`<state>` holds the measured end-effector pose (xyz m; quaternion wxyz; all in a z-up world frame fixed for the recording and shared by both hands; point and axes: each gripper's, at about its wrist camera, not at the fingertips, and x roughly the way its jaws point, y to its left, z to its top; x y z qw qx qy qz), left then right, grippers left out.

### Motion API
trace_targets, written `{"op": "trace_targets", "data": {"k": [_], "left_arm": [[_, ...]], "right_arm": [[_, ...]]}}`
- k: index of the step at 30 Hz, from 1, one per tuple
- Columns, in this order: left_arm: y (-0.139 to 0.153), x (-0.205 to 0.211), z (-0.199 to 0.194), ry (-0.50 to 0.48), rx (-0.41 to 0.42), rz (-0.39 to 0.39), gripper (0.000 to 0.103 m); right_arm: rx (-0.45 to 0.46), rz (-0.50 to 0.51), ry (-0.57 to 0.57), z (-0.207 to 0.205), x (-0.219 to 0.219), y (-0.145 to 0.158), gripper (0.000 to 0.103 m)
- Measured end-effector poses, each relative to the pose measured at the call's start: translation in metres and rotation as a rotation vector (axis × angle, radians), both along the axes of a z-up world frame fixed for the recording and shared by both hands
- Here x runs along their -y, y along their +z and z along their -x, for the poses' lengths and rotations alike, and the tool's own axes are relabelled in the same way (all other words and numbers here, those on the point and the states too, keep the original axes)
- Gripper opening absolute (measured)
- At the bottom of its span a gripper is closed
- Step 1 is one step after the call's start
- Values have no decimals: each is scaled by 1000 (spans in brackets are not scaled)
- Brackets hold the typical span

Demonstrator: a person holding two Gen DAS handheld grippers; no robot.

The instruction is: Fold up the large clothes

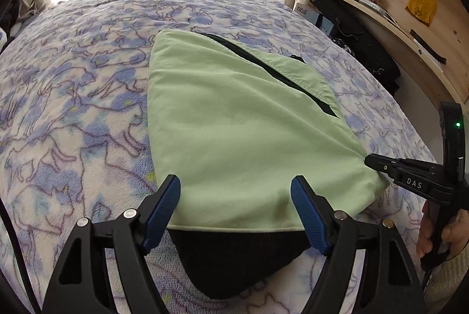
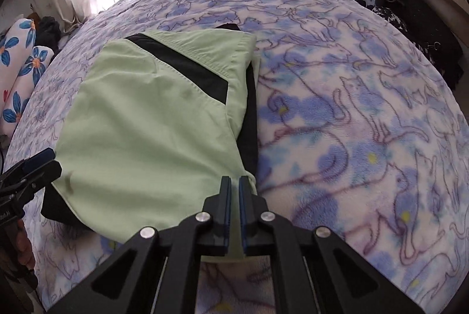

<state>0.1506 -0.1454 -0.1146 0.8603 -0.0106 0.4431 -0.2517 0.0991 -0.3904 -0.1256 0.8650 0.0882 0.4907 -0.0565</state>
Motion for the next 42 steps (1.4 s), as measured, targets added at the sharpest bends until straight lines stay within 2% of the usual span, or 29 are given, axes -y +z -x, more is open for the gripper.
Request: {"op": "trace_targets", "data": {"k": [4, 6, 8, 11, 15, 20, 31, 42], "left_arm": [[3, -4, -1, 25, -37, -19, 82], [7, -8, 0, 29, -50, -17, 83], [12, -11, 2, 33, -54, -19, 87], [19, -15, 5, 41, -47, -28, 89], [25, -18, 6, 48, -62, -41, 96], [24, -20, 4, 50, -106, -58, 96], [5, -29, -14, 86, -147, -20, 96], [-36, -30, -47, 100, -273, 57, 96]], "right_arm": [[3, -9, -18, 5, 3, 9, 9], [14, -43, -28, 8, 5, 14, 16], [26, -62, -37, 10, 7, 19, 33], [53, -70, -47, 15, 9, 30, 48], [68, -94, -42, 18, 10, 40, 56], [77, -145, -6, 19, 10, 48, 67], [28, -212, -6, 6, 25, 30, 68], [-18, -327, 7, -19, 41, -7, 68]]}}
